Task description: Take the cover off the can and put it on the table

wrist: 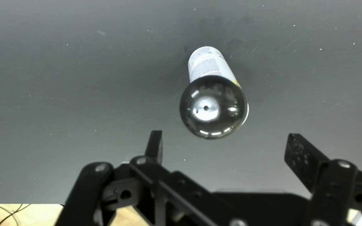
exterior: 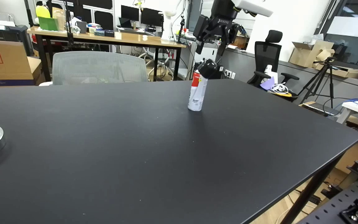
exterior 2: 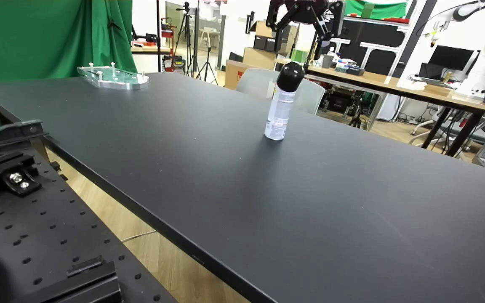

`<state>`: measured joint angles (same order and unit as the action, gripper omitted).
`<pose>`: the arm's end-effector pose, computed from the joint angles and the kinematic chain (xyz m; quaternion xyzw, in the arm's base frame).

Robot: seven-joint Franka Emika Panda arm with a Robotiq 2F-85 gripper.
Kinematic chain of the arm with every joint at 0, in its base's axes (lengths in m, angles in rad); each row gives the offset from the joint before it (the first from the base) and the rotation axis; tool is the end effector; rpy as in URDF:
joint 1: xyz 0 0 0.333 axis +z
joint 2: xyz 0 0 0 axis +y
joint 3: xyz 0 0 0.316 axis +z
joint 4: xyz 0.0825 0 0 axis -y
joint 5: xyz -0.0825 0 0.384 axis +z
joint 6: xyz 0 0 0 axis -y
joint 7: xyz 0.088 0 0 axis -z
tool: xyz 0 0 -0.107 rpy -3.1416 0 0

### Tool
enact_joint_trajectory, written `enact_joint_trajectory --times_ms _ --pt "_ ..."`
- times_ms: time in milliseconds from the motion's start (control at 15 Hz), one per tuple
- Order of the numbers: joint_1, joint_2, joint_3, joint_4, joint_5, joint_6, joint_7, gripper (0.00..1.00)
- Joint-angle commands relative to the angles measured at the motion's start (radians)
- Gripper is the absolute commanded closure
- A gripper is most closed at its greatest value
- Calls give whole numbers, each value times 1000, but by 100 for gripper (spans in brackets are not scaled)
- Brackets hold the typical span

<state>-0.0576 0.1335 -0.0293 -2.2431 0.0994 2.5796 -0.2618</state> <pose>0.5547 -0.0499 0.3282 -0.9933 -0.0481 -0.1047 0.0107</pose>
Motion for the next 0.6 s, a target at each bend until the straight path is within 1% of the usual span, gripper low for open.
enact_joint_trajectory --times_ms 0,533 --pt "-10 11 17 -7 34 13 -40 0" --pt "-26 12 18 -11 58 -4 -81 0"
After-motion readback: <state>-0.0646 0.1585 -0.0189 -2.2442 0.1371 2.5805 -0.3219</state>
